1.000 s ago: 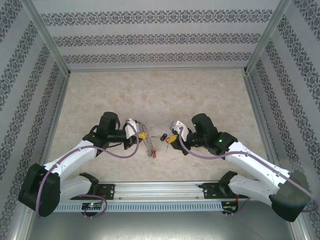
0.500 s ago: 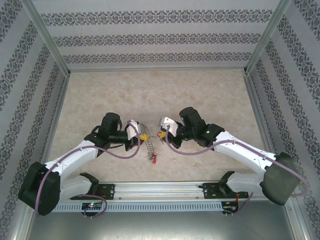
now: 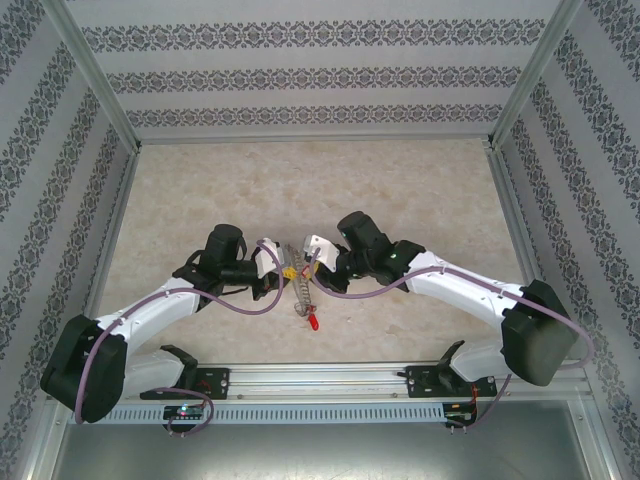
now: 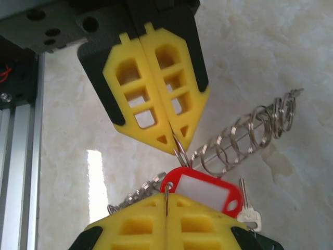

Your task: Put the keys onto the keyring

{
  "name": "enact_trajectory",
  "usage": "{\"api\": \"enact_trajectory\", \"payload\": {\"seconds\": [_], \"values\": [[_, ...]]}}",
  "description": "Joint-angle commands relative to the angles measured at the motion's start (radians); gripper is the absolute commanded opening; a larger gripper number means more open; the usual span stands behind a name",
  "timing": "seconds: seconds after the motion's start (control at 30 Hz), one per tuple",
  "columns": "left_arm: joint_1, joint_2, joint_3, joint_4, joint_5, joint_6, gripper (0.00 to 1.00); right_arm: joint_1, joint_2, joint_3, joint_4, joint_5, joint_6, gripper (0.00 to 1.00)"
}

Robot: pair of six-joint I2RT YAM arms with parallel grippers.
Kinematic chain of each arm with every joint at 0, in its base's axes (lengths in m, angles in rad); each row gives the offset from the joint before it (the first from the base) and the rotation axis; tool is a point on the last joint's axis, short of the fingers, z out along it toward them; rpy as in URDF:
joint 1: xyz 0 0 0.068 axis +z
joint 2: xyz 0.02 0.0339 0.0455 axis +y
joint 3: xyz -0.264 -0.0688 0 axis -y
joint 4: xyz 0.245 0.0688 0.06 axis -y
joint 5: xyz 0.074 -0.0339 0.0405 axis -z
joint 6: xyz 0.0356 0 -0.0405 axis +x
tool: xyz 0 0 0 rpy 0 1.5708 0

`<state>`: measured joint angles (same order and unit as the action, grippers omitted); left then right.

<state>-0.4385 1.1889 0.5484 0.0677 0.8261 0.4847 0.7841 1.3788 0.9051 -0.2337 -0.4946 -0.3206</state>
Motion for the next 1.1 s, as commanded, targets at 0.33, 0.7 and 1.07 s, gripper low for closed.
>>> {"api": "enact_trajectory", "payload": {"seconds": [0.33, 0.7, 1.07], "values": [[-0.013, -0.016, 0.023, -0.008, -0.023, 0.02, 0.0, -0.037, -0.036, 0.022, -0.078, 0.252, 0.284, 0.0], [-0.013, -0.022, 0.019, 0.007, -0.028, 0.022, 0.0, -0.232, -0.117, -0.006, -0.184, -0.351, 0.506, 0.0], [-0.012, -0.036, 0.013, 0.004, -0.034, 0.026, 0.0, -0.139, -0.289, -0.169, 0.055, 0.25, 0.401, 0.0]]}}
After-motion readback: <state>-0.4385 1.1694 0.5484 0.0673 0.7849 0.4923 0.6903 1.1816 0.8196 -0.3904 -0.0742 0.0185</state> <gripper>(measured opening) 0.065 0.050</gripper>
